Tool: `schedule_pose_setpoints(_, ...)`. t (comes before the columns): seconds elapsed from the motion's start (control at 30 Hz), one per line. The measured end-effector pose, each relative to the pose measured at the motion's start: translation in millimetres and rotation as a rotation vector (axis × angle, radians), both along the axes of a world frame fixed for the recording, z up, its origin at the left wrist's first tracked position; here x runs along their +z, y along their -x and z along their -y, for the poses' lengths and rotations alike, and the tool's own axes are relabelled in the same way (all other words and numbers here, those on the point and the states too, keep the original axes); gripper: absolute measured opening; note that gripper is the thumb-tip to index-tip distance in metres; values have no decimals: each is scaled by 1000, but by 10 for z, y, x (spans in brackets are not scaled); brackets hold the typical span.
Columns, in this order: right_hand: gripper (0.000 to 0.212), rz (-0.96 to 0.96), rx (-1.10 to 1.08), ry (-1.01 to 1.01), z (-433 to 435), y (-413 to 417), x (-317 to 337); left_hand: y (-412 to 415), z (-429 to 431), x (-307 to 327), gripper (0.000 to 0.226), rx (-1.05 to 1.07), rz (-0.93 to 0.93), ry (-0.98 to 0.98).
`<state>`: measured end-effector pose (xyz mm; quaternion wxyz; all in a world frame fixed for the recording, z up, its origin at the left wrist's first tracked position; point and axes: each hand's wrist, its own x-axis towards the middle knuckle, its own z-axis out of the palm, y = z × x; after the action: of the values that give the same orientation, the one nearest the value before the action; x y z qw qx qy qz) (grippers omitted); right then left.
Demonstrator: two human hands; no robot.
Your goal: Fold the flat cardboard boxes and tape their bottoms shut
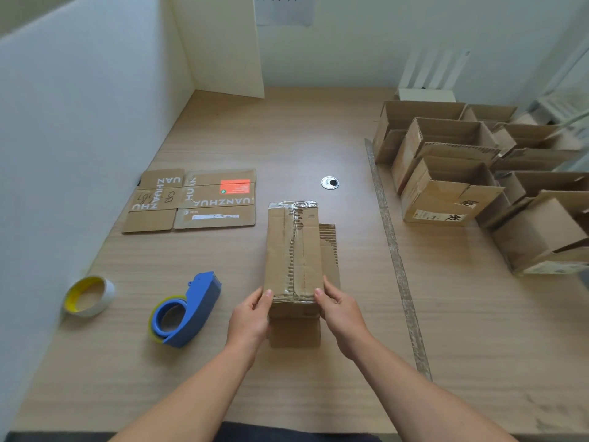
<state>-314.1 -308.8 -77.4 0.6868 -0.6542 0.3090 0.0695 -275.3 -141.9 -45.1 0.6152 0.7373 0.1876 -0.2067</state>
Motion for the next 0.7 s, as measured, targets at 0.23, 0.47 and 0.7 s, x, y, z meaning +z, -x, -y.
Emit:
schedule_pose_setpoints(0.23, 85, 61, 3, 6, -54, 110, 31, -23, -58, 125, 24, -142, -69, -6)
schedule_pose_setpoints(0.47, 58, 116, 8, 85, -196, 107, 216, -136, -140, 201, 31, -116, -154, 108)
schedule_pose_setpoints(0.7, 43, 116, 30, 137, -331, 182, 486, -260, -393, 351, 21, -127, 48, 98)
